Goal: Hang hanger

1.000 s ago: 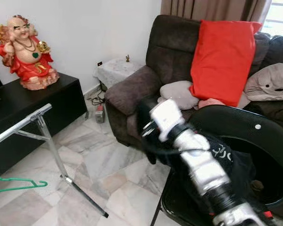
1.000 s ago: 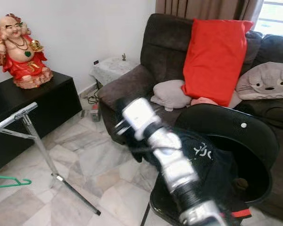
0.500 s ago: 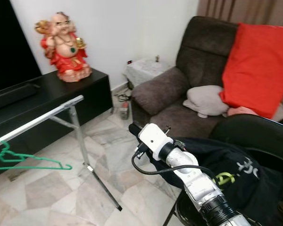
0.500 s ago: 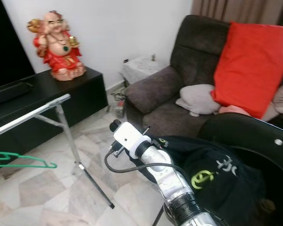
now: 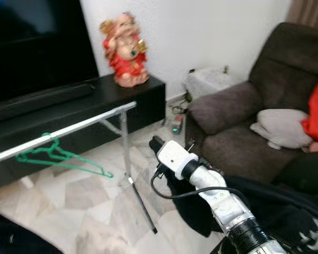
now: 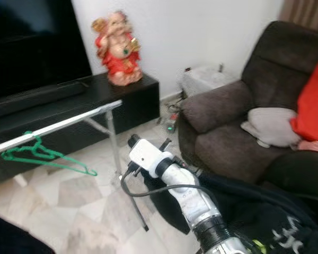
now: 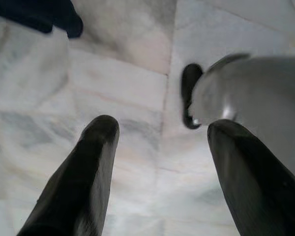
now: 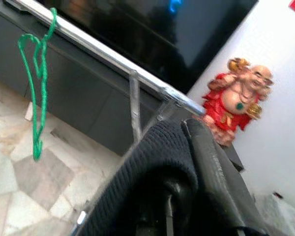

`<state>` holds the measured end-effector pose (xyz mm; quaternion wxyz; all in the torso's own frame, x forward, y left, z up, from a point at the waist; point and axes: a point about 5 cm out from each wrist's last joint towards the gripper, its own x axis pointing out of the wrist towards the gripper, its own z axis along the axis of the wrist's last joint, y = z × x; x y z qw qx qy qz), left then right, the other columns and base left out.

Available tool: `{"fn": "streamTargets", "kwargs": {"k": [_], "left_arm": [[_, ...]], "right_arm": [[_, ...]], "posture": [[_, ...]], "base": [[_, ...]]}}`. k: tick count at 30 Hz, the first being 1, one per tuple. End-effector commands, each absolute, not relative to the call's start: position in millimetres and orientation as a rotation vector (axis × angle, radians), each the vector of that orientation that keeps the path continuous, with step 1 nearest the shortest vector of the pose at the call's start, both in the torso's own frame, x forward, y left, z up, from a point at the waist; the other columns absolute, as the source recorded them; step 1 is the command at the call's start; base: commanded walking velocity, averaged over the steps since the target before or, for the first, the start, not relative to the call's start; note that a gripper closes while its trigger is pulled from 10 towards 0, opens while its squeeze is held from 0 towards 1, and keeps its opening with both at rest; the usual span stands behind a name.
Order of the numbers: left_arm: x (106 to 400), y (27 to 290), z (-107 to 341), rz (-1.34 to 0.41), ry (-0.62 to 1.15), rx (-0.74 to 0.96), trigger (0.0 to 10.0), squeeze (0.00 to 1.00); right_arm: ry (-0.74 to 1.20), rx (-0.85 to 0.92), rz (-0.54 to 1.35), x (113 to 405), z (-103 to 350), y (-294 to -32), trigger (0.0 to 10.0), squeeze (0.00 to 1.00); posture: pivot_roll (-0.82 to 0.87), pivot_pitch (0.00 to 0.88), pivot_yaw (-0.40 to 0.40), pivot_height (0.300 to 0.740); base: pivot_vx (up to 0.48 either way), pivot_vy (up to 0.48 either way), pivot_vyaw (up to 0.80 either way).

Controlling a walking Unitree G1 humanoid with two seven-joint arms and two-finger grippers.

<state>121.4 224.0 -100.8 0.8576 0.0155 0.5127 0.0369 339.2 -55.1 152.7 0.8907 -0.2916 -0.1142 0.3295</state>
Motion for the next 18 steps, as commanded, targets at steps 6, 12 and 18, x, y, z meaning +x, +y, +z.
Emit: {"fn": "streamTargets", "kwargs": {"k": [6,12,18], "left_arm": [[115,230,-101,0.087,1.094,0.042,10.0,0.00],[116,230,-101,0.084,1.095,0.045,10.0,0.00],[116,230,-101,0.085,1.093,0.043,10.0,0.00]], "right_arm": [[-0.293,-0.588,0.574,351,171,-57,10.0,0.00],[-0.361,-0.579,0.666,345,179,-50,10.0,0.00],[-0.397,-0.551,0.779,333,177,-38,10.0,0.00]], "posture": [[0.03,0.000,0.054,0.740],[0.02,0.000,0.053,0.740],[0.03,0.000,0.052,0.740]], "base": [[0.000,0.000,0.57],[0.000,0.000,0.80],[0.000,0.000,0.80]]}}
